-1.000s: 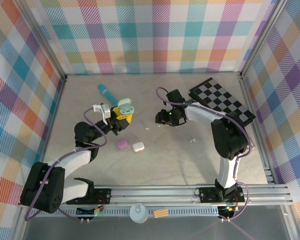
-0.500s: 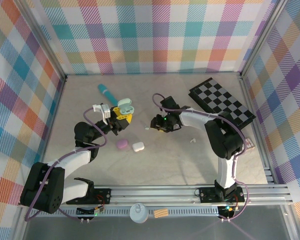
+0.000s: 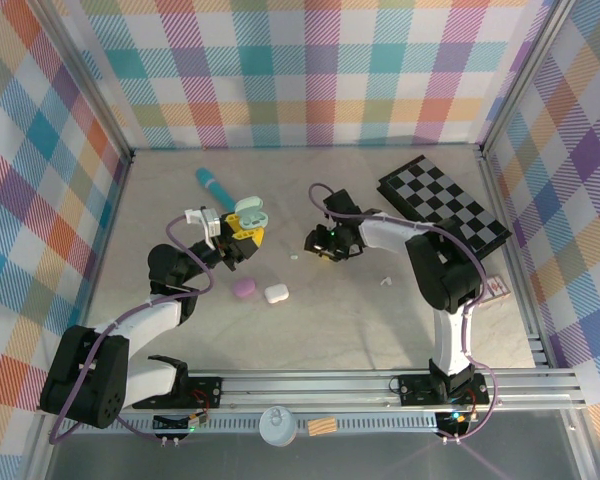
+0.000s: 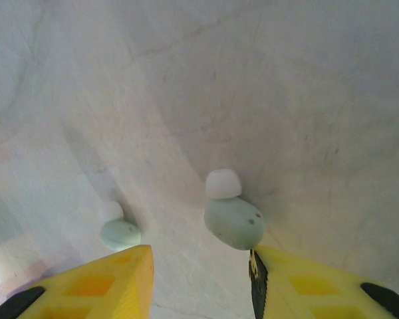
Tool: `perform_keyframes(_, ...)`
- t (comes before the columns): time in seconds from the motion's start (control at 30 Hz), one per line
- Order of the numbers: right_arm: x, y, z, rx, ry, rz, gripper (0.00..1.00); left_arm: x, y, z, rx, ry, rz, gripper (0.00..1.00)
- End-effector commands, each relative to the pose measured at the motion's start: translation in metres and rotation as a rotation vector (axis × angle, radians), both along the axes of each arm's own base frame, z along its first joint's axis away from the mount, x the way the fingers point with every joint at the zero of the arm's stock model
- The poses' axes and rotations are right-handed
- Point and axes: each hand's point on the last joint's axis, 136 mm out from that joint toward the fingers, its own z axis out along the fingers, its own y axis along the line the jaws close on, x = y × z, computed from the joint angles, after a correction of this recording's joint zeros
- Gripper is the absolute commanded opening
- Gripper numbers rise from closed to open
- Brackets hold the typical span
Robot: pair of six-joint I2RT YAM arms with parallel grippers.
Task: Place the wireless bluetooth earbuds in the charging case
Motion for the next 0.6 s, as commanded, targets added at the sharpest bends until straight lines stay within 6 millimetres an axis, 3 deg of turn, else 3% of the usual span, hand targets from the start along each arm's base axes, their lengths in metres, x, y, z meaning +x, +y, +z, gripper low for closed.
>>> perform_keyframes(0.0, 0.016, -0.001, 0.001, -0.007, -0.023, -0.008, 0.42, -0.01, 0.002, 0.01, -0.007, -0.064, -0.012, 0.4)
perform_keyframes(0.33, 0.037, 0.002, -0.003, 0.01, -0.021, 0.007, 0.42, -0.009, 0.002, 0.009, -0.005, -0.062, -0.01, 0.4)
perform_keyframes(0.57, 0.036, -0.002, -0.001, 0.055, -0.015, -0.001, 0.42, -0.008, 0.002, 0.01, -0.004, -0.065, -0.012, 0.4)
